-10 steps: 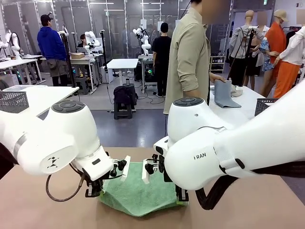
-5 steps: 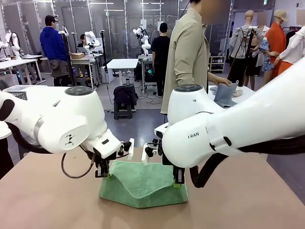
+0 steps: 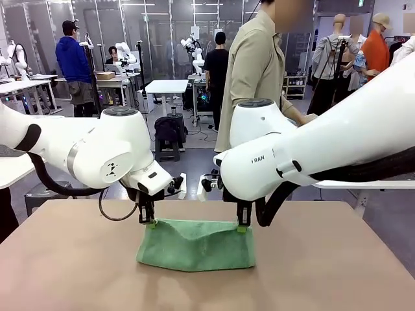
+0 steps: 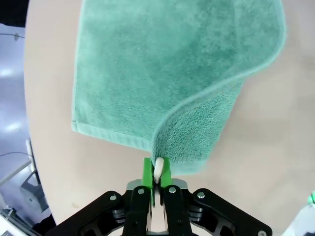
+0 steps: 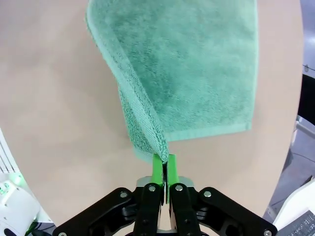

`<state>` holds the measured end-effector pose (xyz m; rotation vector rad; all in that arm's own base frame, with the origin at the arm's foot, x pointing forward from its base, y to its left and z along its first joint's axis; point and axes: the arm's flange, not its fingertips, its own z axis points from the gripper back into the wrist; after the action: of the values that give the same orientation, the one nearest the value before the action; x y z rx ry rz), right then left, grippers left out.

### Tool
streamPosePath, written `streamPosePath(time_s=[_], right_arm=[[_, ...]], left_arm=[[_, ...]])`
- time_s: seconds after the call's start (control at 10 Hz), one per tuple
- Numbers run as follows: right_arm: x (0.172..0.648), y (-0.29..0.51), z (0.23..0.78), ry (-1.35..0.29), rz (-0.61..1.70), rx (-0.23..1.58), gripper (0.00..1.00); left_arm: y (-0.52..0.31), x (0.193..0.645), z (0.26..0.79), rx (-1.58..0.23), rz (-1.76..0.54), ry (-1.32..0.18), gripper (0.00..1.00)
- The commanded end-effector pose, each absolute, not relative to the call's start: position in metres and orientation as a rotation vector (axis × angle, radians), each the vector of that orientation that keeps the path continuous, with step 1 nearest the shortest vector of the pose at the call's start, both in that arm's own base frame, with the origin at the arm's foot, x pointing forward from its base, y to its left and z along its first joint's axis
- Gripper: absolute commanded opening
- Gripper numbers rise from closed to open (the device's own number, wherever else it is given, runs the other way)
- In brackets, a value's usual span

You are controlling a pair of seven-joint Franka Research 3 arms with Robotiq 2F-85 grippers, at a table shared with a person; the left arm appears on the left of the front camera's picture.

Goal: Fold the towels and place them in the basket.
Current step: When a person lays out a Towel with hook on the table, fold it in half twice.

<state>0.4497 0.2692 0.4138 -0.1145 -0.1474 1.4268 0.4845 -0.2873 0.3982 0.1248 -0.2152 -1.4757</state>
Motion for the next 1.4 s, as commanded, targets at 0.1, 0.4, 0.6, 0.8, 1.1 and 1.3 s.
streamPosePath(time_s=[0.1,0.4,0.6,0.8,1.1,1.3], right_arm=[[0.472,0.254,0.424,-0.140,1.412,-0.125,0.04],[0.469,0.254,0.426,-0.158,1.394,-0.120,0.04],[0.469,0.254,0.426,-0.158,1.394,-0.120,0.04],[0.482,0.248,0.419,-0.149,1.386,-0.077,0.04],[0.500,0.241,0.400,-0.181,1.440,-0.046,0.04],[0.510,0.241,0.389,-0.177,1.457,-0.052,0.04]], left_arm=[[-0.288,0.509,0.397,0.147,-1.451,-0.213,0.07],[-0.283,0.506,0.398,0.120,-1.451,-0.225,0.07],[-0.283,0.506,0.398,0.120,-1.451,-0.225,0.07],[-0.281,0.516,0.391,0.082,-1.450,-0.210,0.07],[-0.278,0.527,0.381,0.032,-1.476,-0.217,0.07],[-0.277,0.536,0.368,0.006,-1.485,-0.213,0.07]])
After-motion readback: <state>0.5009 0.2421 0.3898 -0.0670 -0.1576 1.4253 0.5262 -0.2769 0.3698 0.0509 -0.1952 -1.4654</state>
